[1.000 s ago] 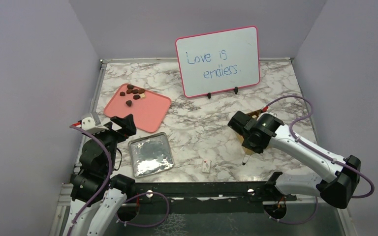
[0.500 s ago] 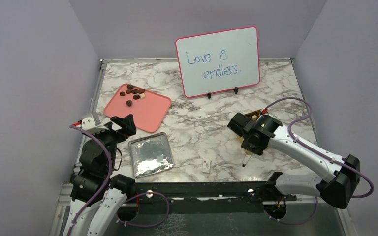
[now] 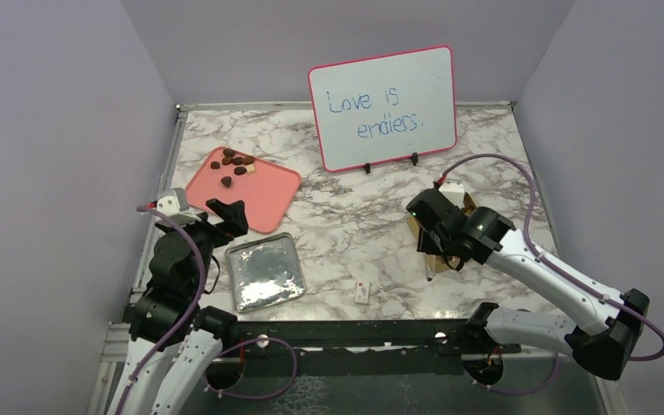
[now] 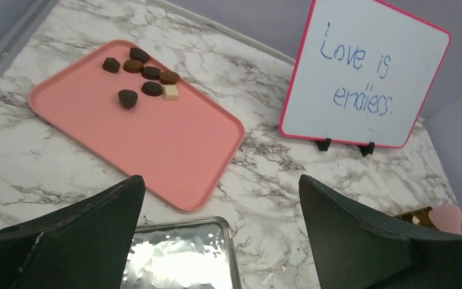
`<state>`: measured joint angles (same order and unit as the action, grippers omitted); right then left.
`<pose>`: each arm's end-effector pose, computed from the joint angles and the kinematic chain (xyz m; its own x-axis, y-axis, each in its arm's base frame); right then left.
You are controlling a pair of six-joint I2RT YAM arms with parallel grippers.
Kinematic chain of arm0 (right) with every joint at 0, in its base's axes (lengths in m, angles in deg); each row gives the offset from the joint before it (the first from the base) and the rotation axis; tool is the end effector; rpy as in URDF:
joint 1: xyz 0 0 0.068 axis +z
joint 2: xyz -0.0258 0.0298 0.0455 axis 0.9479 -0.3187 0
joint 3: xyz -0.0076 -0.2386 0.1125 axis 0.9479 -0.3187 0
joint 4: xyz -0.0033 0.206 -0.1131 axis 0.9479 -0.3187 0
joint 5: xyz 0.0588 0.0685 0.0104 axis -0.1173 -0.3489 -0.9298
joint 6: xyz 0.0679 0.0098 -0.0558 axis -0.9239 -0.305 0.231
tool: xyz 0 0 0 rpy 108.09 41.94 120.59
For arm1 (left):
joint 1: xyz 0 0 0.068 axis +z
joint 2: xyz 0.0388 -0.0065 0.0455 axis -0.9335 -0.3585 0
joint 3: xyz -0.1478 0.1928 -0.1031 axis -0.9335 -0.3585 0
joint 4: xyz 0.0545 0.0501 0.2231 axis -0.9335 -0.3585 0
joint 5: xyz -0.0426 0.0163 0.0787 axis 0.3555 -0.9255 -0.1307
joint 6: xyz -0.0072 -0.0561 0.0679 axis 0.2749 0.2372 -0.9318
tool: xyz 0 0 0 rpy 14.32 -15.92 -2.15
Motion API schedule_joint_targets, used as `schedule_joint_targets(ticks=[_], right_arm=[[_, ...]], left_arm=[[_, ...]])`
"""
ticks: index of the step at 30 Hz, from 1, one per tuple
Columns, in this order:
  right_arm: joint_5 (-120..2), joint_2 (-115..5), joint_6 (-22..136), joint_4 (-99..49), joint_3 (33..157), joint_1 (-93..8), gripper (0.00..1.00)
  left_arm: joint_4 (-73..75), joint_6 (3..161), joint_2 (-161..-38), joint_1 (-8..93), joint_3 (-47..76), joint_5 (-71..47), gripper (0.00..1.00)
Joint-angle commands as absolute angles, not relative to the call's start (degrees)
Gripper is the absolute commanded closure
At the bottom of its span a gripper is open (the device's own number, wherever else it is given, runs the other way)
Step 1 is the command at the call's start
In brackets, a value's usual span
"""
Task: Pack the chocolate
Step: Place the clamp at the center of the board.
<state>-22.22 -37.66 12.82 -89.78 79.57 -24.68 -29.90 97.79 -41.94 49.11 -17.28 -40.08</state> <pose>0.1497 0.1035 0.2541 -0.8093 0.1317 -0.5725 0.1696 0.9854 -0.0130 0.1054 -0.0095 0.3130 -0.0954 -0.4283 -0.8986 -0.0518 0.9036 -0.4252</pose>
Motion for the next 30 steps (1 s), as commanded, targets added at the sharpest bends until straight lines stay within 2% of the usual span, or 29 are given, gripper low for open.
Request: schedule_joint_targets(ticks=[1,5,14,24,30], right_arm=[[-34.4,-31.8,37.7,-66.9,74.7,-24.8,0.62],[-39.8,-32.3,45.5,-55.9,70.9,-24.8,0.60],[-44.7,-51.2,56.4,-39.1,70.4,-24.7,0.59],[-49.3,-67.9,60.5,-24.7,72.5,-24.8,0.55],[-47.5,-70.2,60.2,-18.3,70.5,-24.8,0.50]], left_arm=[[-29.2,100.2,-46.5,49.0,-16.3,-32.6,0.01],[-29.7,98.9,-52.1,49.0,-14.5,-31.4,0.01],[-29.5,98.1,-51.3,49.0,-13.3,-34.0,0.01],[-29.7,98.7,-50.7,49.0,-16.4,-33.4,0.01],[-29.8,99.8,-53.9,48.9,-16.4,-30.2,0.01]])
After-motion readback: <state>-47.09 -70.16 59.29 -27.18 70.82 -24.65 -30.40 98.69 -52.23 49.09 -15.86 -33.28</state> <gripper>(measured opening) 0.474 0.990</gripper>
